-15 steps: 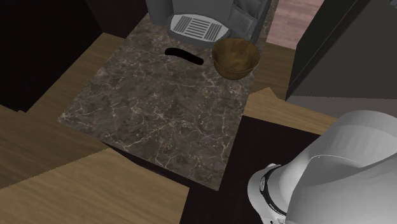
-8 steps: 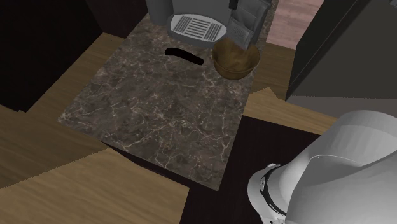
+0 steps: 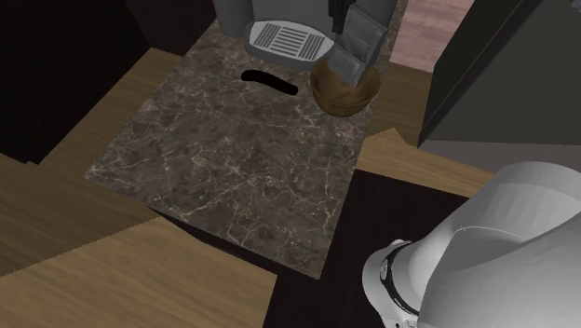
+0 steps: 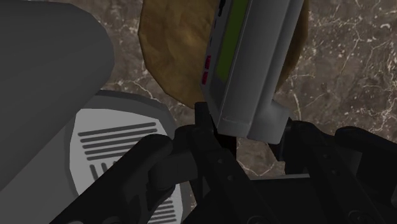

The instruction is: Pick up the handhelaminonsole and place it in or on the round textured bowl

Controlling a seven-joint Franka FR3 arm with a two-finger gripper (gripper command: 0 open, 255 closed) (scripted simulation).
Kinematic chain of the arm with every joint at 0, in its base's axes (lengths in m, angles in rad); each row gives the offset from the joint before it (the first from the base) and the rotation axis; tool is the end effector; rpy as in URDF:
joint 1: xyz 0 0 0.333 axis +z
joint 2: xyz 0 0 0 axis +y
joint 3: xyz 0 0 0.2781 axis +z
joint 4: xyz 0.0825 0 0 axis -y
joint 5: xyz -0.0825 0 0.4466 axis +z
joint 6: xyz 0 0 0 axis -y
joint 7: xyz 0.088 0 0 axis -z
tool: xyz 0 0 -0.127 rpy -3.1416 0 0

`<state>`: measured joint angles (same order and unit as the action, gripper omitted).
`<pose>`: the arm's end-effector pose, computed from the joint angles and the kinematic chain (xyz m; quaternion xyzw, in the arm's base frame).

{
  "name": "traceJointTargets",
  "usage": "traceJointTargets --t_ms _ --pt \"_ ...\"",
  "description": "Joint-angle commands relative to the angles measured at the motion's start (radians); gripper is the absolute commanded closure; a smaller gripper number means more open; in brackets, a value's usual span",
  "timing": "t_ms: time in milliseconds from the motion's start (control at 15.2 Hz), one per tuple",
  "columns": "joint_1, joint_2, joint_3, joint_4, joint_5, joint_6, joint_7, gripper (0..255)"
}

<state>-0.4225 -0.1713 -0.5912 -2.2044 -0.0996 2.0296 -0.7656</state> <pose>0.2909 -0.4774 0.3520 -0.9952 0.0970 0.0069 0.0136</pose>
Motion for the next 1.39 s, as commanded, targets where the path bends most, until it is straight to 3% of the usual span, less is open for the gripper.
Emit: traceJointTargets --t_ms 0,528,594,924,1188,1320 --pt "0.000 0.013 -0.004 -0.023 0.005 0.035 -0.004 255" --pt "0.000 0.013 -0.004 -0.023 0.005 0.035 -0.005 255" --pt "0.000 0.013 -0.004 -0.023 0.006 0.035 -0.005 0" --pt "0.000 0.013 -0.004 -0.023 0.006 0.035 -0.005 0" --pt "0.001 -0.028 0.011 0.072 -0.010 -0.095 0.010 0" --pt "0.001 -0.028 0.011 0.072 -0.010 -0.095 0.010 0"
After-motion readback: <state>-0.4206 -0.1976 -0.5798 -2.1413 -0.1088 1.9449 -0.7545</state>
